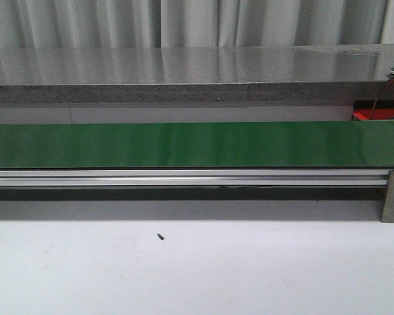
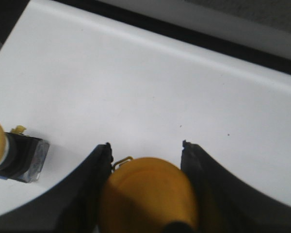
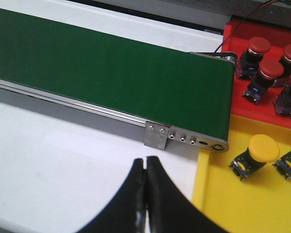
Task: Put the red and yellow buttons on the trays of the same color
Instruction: 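Lower the left gripper onto a yellow button and close on it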
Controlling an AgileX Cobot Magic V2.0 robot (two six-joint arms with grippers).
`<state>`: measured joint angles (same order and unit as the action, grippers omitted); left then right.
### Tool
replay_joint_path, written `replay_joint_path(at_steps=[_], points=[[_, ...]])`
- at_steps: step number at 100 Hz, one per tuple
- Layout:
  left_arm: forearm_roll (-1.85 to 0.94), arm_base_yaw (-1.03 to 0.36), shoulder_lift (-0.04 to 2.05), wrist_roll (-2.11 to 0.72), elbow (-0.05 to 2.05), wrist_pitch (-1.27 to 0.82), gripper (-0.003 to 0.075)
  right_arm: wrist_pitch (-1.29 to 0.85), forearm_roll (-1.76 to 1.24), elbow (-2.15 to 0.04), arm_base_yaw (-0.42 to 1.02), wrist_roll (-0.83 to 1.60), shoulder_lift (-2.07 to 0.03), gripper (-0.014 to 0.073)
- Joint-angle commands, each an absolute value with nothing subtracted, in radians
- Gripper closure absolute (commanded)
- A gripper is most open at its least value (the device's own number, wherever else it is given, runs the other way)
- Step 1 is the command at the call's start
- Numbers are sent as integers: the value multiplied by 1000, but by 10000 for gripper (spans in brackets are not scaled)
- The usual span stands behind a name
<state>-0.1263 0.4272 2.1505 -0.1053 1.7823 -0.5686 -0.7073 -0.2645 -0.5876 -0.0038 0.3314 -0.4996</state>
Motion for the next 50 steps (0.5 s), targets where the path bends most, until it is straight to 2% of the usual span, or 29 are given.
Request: replay_joint_path(at_steps=[1, 29, 50], points=[[-146, 421, 2028, -96, 1813, -580, 572, -646, -277, -612, -5, 339, -502, 662], [-166, 392, 1886, -96, 1802, -754, 572, -646, -277, -612, -5, 339, -502, 662], [-169, 323, 1795, -116, 1740, -776, 573, -646, -277, -612, -5, 339, -502, 662]])
